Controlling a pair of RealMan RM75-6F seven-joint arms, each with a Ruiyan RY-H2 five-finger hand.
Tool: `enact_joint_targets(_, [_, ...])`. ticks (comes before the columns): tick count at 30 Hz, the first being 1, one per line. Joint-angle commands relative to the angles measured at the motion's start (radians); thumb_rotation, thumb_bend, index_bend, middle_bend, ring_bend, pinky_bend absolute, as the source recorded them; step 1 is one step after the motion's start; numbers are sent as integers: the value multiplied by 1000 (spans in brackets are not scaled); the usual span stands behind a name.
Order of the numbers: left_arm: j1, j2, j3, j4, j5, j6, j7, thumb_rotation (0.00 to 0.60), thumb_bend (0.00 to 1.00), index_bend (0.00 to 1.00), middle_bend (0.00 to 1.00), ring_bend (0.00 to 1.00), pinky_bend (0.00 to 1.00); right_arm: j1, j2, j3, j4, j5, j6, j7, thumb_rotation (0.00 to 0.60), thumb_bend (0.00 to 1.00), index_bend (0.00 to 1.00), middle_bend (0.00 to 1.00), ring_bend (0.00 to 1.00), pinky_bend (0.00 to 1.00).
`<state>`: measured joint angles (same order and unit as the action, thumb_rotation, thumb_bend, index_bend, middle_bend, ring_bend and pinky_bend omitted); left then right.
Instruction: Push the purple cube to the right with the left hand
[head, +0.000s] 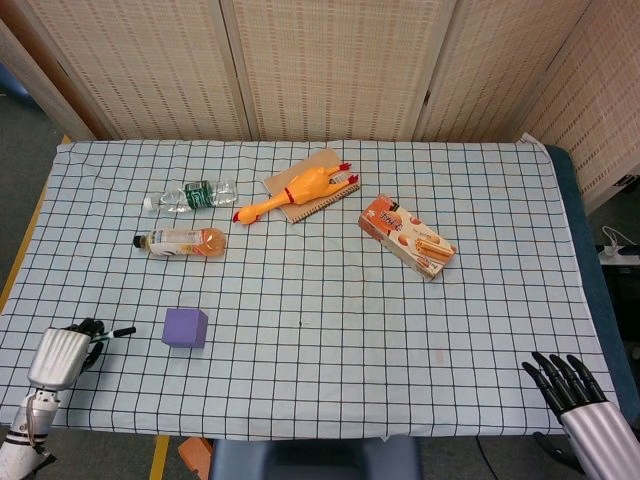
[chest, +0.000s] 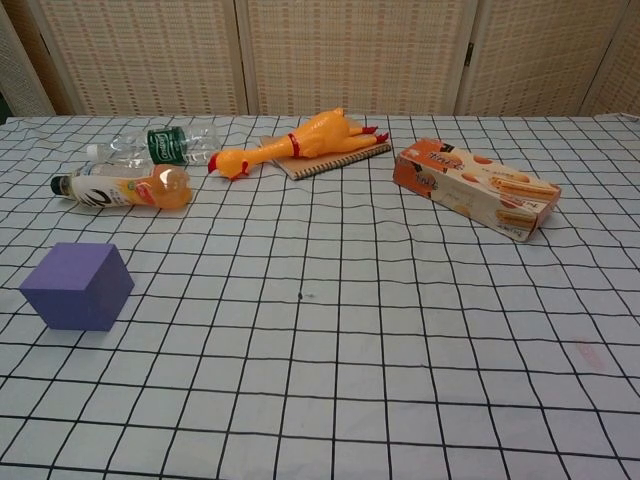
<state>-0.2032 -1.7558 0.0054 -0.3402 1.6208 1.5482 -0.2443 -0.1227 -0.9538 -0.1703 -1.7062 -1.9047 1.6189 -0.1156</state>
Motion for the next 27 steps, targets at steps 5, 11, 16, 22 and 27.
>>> enact_joint_targets(5, [-51,-51,21,99,15,-28,-51,600,593,786,805,762,979,5,-13,2,-14,16,-29,-35,600,95,0,0,0,0])
enact_joint_targets(11, [-67,-70,35,132,20,-50,-48,600,597,787,808,764,979,8,-15,5,-19,29,-41,-42,600,96,0,0,0,0])
enact_joint_targets(16, [-80,-78,39,130,21,-33,-50,600,597,786,812,764,979,17,-14,7,-22,41,-58,-39,600,95,0,0,0,0])
enact_joint_targets(22, [-98,-85,55,114,35,-8,-28,600,593,786,812,765,978,25,-11,11,-26,58,-72,-37,600,96,0,0,0,0])
enact_joint_targets(27, [-119,-92,60,87,42,2,-2,600,593,786,812,764,979,25,-5,13,-24,64,-65,-24,600,96,0,0,0,0])
